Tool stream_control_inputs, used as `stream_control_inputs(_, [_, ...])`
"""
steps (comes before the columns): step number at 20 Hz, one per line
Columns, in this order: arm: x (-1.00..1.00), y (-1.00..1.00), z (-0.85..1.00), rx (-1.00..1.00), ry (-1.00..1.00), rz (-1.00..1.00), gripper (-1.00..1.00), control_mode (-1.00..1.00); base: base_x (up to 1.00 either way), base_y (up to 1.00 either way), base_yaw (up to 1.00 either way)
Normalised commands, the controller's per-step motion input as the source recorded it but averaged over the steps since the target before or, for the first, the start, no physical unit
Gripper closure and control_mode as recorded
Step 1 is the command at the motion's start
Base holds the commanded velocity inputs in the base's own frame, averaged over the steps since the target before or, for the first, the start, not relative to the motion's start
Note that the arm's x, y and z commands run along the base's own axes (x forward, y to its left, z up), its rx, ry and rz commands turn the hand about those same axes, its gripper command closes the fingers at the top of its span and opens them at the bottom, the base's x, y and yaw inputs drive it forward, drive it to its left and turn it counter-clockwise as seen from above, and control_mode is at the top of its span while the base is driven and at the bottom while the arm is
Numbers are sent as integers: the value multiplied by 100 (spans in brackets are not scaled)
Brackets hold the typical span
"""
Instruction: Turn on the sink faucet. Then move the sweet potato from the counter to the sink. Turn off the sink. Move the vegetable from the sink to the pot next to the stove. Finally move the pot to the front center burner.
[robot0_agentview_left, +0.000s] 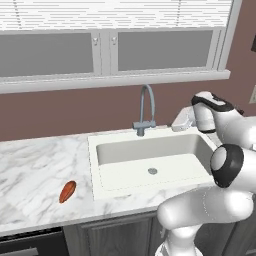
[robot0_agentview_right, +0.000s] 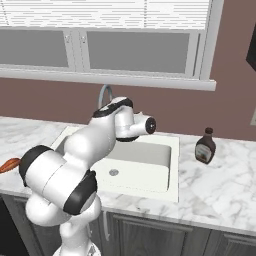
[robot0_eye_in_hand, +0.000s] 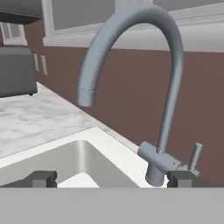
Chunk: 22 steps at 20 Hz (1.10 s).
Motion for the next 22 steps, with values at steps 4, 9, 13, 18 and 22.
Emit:
stream_control_inputs(4, [24,0,-8,1,-5,11,-100,-100,0,0,0])
stream_control_inputs(9, [20,11,0,1,0,6,-100,-100,0,0,0])
stream_control_inputs(13, [4,8,-1,0,0,1,-100,-100,0,0,0])
stream_control_inputs(18, [0,20,-12,0,-3,0,-100,-100,0,0,0])
stream_control_inputs(22, [6,33,-10,0,-5,0,-100,-100,0,0,0])
